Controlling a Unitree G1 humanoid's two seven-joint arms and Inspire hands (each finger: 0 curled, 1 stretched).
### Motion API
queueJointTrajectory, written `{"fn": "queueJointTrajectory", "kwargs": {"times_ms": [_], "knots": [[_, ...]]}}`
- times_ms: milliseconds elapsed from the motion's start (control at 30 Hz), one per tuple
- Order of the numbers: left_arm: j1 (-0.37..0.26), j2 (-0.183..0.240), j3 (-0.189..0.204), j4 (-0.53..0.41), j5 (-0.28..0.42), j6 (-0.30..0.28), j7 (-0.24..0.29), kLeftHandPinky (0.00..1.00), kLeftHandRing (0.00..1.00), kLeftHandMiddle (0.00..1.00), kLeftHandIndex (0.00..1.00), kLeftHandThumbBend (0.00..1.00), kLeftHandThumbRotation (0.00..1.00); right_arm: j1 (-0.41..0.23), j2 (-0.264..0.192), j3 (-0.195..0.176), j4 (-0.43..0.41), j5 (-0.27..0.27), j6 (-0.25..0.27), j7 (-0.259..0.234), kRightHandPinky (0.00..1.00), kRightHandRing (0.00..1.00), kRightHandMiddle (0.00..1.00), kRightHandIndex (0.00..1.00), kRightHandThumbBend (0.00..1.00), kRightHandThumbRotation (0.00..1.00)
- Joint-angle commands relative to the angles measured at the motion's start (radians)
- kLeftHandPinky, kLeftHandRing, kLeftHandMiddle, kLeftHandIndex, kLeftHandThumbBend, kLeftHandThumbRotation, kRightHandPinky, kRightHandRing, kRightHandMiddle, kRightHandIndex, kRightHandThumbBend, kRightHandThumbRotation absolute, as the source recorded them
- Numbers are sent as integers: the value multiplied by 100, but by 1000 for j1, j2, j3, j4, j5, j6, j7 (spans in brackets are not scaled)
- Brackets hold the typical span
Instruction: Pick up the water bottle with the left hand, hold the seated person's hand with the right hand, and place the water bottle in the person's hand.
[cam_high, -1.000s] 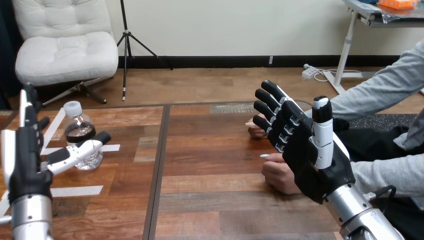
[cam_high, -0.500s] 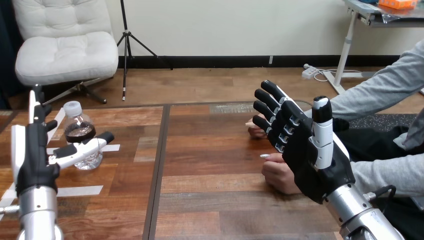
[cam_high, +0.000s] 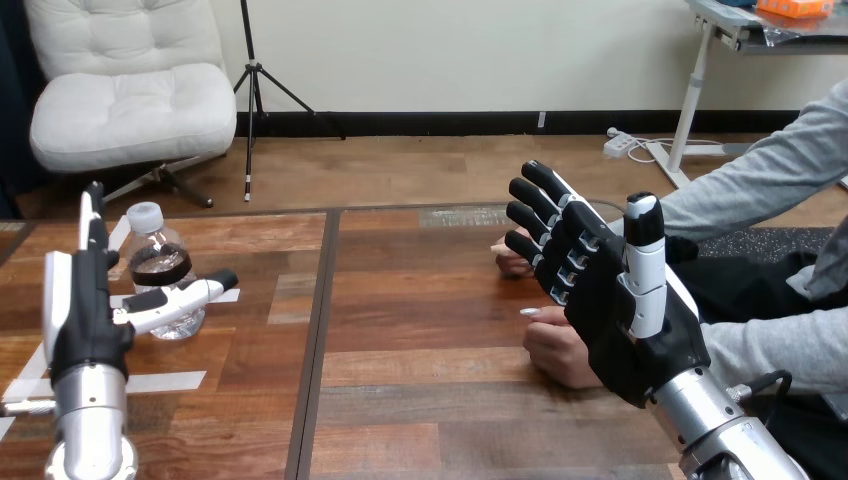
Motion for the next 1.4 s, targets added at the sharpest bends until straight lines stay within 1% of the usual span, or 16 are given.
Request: {"fn": "queueJointTrajectory", "kwargs": {"times_ms": [0,167,333,667,900,1133,1367], "knots": [[-99,36,-26,52,5,1,11,93,100,100,100,97,7,-62,7,-5,-25,0,-21,1,100,99,97,96,95,100],[-124,39,-30,95,-3,2,12,96,100,100,100,96,10,-61,6,-5,-28,-1,-20,-1,100,99,97,96,96,100],[-146,43,-38,134,-2,-1,23,99,100,100,100,96,11,-62,5,-6,-26,2,-21,4,100,99,97,96,95,100],[-187,43,-47,188,-9,25,35,100,100,100,100,95,14,-60,9,-8,-26,5,-20,3,100,99,97,96,94,100],[-218,42,-44,242,-23,21,43,100,100,100,100,95,14,-59,8,-8,-24,3,-25,5,100,99,97,96,94,100],[-254,48,-54,312,-6,18,94,100,100,100,100,95,16,-59,8,-9,-23,4,-27,7,100,99,97,96,94,100],[-284,54,-67,367,8,20,136,100,100,100,100,96,22,-58,10,-10,-22,6,-28,8,100,99,97,96,95,100]]}}
